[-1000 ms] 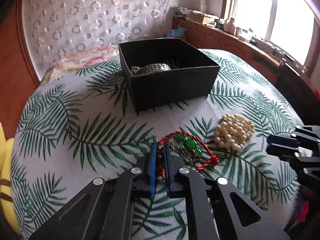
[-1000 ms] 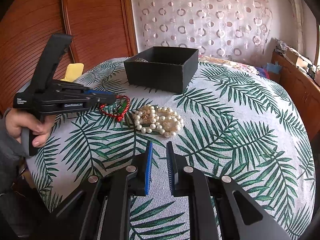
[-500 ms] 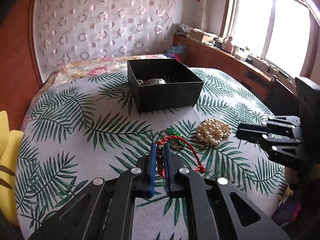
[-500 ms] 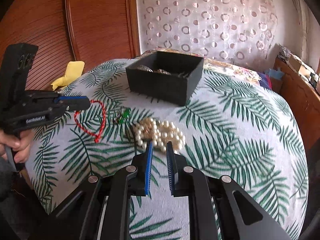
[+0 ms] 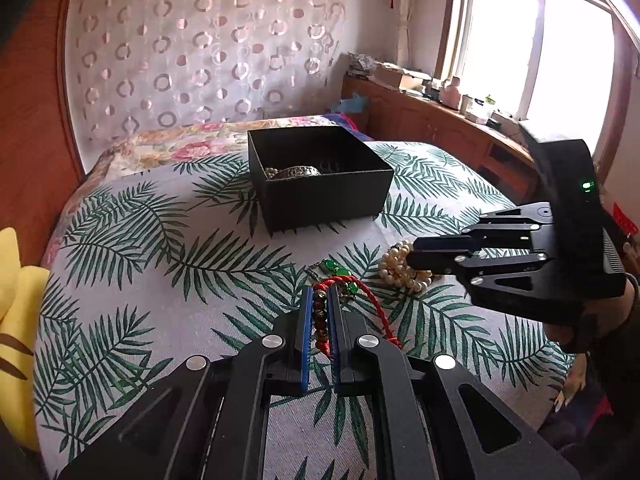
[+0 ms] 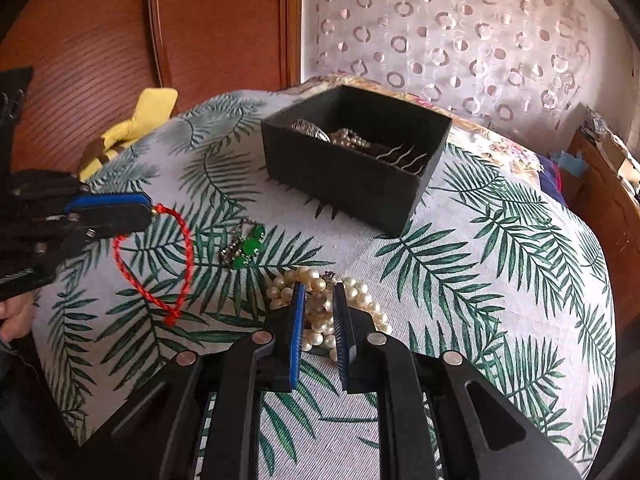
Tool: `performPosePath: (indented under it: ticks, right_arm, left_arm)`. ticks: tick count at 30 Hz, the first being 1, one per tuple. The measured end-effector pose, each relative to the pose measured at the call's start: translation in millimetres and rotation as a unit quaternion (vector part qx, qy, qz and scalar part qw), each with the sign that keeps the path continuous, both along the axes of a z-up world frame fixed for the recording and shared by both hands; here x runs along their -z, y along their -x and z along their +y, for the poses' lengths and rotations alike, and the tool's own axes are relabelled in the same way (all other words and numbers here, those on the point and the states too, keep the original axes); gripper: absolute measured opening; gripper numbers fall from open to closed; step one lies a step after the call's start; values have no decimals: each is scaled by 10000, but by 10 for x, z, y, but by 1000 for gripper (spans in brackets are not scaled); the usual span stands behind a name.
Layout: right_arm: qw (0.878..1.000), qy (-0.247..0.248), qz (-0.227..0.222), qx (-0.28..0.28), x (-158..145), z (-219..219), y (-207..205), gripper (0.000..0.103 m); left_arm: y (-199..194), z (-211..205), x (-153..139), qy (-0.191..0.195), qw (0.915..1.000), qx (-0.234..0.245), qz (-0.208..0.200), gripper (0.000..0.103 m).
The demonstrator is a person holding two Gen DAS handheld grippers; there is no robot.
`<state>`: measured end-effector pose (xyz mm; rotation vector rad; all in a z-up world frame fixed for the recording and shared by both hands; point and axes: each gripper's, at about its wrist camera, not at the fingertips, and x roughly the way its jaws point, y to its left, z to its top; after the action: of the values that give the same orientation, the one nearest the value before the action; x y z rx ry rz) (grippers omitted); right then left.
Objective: Organize jewelry
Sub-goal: 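Grasp the short pearl bracelet with the right tool while the left tool holds the red cord bracelet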
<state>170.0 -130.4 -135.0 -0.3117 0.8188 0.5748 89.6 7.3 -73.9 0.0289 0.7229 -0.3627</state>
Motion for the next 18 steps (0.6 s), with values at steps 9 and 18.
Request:
performPosePath:
  ticks: [9,18]
  right_arm:
    - [9999,9,122,-24,52,24,-93,17]
    - [9997,-211,112,-52,21,-48,-64,8]
  left_arm:
    - [33,8,-23,6,10000,-6,-34,6]
    - [48,30,-69,23,10000,-33,-76,6]
